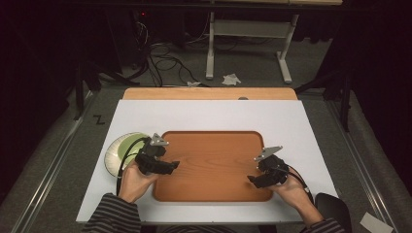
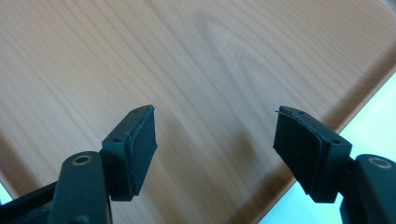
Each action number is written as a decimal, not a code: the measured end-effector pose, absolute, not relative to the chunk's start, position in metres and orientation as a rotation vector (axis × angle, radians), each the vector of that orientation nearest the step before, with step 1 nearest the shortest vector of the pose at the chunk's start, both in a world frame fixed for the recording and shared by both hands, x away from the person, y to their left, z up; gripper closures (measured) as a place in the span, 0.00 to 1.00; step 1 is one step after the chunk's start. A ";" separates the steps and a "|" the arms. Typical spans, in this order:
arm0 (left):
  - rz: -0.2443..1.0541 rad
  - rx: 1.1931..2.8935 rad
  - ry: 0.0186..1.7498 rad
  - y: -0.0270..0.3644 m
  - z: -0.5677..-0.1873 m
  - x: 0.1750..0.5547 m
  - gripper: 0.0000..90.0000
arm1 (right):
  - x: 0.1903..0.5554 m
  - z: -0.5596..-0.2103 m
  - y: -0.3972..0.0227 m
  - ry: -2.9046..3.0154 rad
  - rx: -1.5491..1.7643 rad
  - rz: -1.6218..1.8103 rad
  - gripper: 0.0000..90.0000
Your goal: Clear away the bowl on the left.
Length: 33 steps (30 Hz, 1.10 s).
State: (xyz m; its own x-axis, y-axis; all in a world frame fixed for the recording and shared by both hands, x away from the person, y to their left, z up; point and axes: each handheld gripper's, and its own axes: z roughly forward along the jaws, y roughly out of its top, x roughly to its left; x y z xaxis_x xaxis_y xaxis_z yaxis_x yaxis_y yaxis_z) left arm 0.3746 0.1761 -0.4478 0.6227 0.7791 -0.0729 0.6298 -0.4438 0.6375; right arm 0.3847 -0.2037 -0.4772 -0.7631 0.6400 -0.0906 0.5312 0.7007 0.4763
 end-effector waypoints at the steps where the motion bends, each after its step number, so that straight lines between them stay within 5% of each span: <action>1: 0.306 2.211 1.099 0.176 -0.448 0.375 0.36 | 0.385 -0.477 -0.204 2.661 0.934 0.631 0.35; 33: 0.266 2.100 1.149 0.198 -0.437 0.376 0.38 | 0.386 -0.479 -0.204 2.682 0.923 0.613 0.36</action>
State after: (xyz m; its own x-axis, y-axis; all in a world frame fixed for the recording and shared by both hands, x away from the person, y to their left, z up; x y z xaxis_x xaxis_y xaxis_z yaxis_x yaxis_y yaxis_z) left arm 0.3757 0.1982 -0.4373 0.5818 0.7991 -0.1516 0.6515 -0.3463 0.6751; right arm 0.3859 -0.2038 -0.4788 -0.7721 0.6295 -0.0870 0.5291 0.7127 0.4606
